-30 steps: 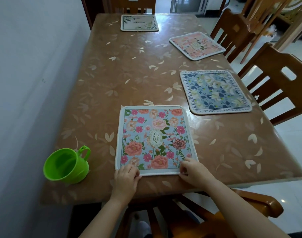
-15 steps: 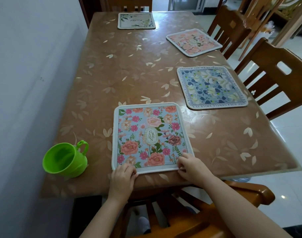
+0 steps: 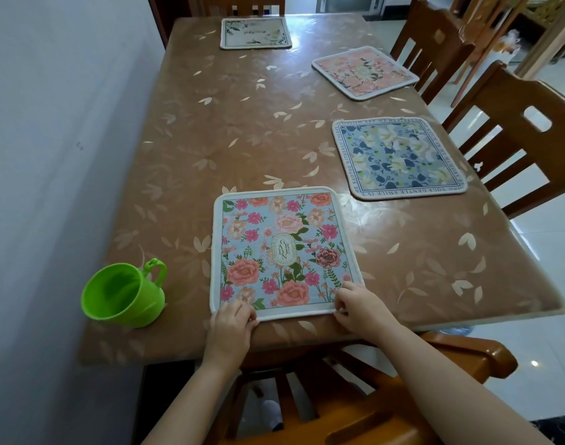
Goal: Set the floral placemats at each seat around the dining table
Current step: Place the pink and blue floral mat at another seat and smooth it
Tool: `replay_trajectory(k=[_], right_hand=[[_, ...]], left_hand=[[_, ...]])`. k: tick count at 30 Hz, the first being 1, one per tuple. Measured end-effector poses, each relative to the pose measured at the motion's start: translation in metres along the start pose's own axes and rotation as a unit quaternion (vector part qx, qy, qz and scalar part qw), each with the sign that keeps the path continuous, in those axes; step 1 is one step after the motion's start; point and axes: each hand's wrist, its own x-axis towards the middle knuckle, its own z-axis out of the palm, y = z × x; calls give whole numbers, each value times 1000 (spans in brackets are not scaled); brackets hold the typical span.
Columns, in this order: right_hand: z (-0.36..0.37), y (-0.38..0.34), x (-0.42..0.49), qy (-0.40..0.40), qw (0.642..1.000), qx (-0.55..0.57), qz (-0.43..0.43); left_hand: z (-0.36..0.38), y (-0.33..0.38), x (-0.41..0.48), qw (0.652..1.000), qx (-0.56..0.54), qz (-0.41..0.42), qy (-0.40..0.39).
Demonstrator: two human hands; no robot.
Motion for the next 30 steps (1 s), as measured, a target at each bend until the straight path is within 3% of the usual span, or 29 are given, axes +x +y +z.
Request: replay_trajectory(k=[9, 14, 20, 30], right_hand=[[4, 1, 0, 24, 999, -22, -29], [5, 1, 4, 48, 999, -7, -24], [6, 2, 4, 45, 999, 5, -16], [4, 0, 3, 37, 999, 14, -10]], left_hand=[[1, 2, 0, 1000, 1, -3, 12], [-2, -4, 10, 999, -9, -47, 7], [-3, -9, 11, 1000, 7, -18, -25], [2, -1, 3, 1000, 9, -7, 13]])
